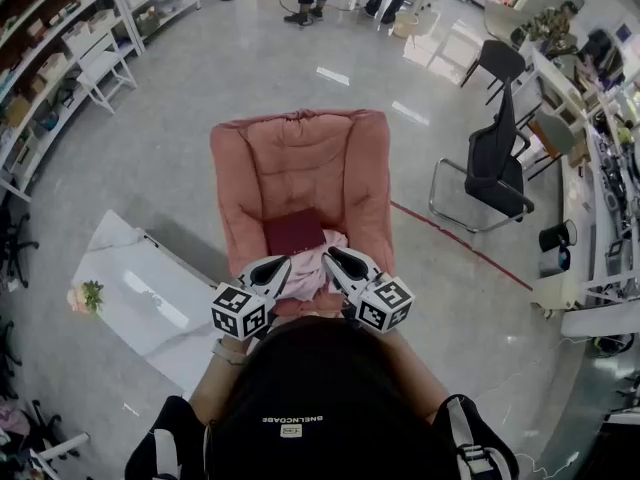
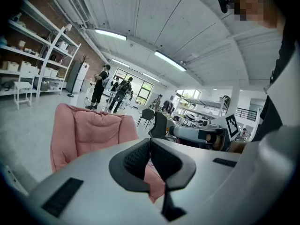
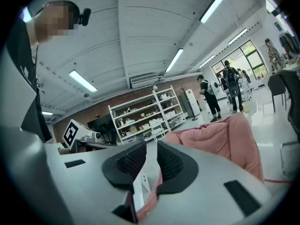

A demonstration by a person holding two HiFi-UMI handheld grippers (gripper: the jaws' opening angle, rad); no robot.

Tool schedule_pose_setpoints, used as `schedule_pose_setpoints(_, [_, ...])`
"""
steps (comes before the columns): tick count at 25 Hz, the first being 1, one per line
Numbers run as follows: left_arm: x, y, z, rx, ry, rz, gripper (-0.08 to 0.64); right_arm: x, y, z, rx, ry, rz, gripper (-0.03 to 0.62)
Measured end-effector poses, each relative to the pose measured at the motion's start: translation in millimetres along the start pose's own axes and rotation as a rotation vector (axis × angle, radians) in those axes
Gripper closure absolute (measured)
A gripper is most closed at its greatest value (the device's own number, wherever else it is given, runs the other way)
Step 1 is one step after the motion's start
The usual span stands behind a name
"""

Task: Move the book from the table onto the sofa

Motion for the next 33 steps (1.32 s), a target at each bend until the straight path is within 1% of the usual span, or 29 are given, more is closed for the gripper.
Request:
schedule_pose_setpoints(5, [-3.4, 8.4, -7.1, 0.047, 0.031, 0.034, 0.545, -4.6, -12.3, -4.8, -0.083, 0.029, 0.014, 0.505])
schedule_pose_setpoints(9, [-5.4, 13.8, -9.9, 0.082, 0.029, 0.056, 0.545, -11.2, -16.0, -2.1, -0.127, 0.026, 0.046, 0.511])
schedule_pose_setpoints(16, [-6.6, 15.4, -10.5, 0.099, 0.019, 0.063, 0.545, -21.6, -10.3, -1.4, -0.1, 0.049, 0.1, 0.512])
schedule_pose_setpoints(23, [-7.4, 15.5, -5.0, 0.089, 0.004, 0.061, 0.545, -23.1, -8.2, 1.6, -0.085, 0.042, 0.115, 0.512])
schedule_pose_setpoints(33, [-7.5, 9.2, -5.1, 0.085, 0.015, 0.044, 0.545, -22.1, -1.5, 3.4, -0.089, 0.04, 0.122, 0.512])
Point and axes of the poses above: the fingertips, and each gripper's own axes: x forward along the fingers, y to its right, z out of its underside, the point moved 4 cm from there along -x, backward along the fingers, and after that the axes turned 2 degrees about z, right-handed, at the moved point
